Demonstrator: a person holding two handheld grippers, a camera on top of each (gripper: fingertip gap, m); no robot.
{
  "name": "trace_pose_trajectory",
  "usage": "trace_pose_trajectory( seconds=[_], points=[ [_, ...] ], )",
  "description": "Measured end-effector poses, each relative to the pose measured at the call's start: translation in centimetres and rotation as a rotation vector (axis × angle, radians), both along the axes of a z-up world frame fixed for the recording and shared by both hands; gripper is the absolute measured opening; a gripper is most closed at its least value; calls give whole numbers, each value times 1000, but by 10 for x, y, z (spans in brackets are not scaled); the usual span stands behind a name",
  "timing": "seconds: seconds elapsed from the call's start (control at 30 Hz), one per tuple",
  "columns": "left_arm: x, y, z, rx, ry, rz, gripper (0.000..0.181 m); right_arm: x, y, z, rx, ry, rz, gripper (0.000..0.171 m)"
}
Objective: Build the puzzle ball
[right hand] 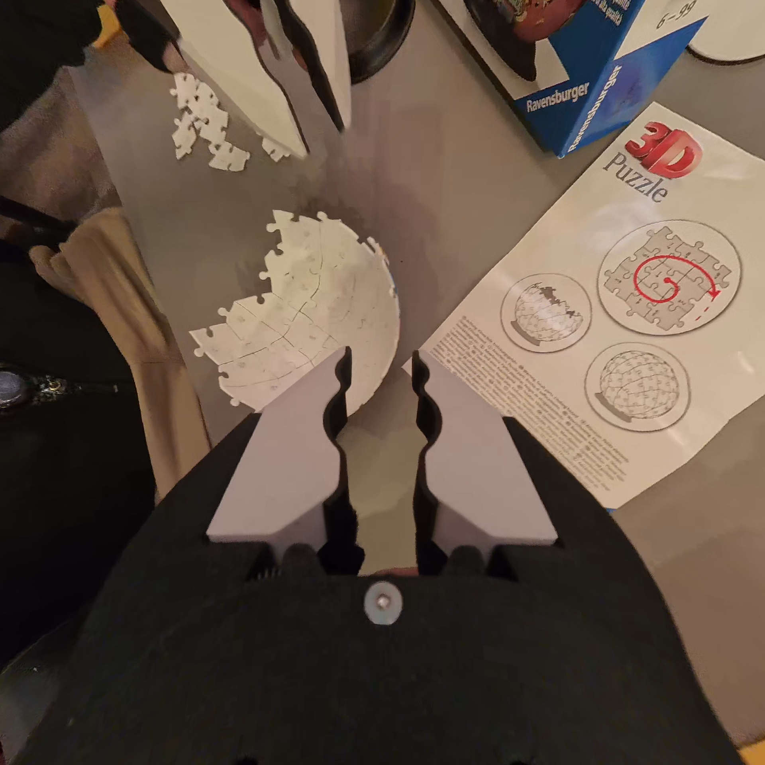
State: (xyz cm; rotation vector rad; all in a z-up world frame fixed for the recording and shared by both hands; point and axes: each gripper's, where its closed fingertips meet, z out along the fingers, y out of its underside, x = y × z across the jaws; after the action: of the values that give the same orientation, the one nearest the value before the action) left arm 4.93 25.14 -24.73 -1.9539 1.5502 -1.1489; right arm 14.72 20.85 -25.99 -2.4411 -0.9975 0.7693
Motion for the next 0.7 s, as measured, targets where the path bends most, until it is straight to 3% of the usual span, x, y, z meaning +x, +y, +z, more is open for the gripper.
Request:
trace_pose_trajectory(
  seconds=[0.27,0.47,0.7],
  points=[
    [-87,-2,19,161,44,183,19,-7,-21,-23,-30,40,-44,28],
    [-163,-21,-1,244,194,279,19,-15,-23,-29,-44,58,-65,33],
    [-212,-37,-24,279,275,375,30,-24,-20,-31,-37,66,-85,33]
  ],
)
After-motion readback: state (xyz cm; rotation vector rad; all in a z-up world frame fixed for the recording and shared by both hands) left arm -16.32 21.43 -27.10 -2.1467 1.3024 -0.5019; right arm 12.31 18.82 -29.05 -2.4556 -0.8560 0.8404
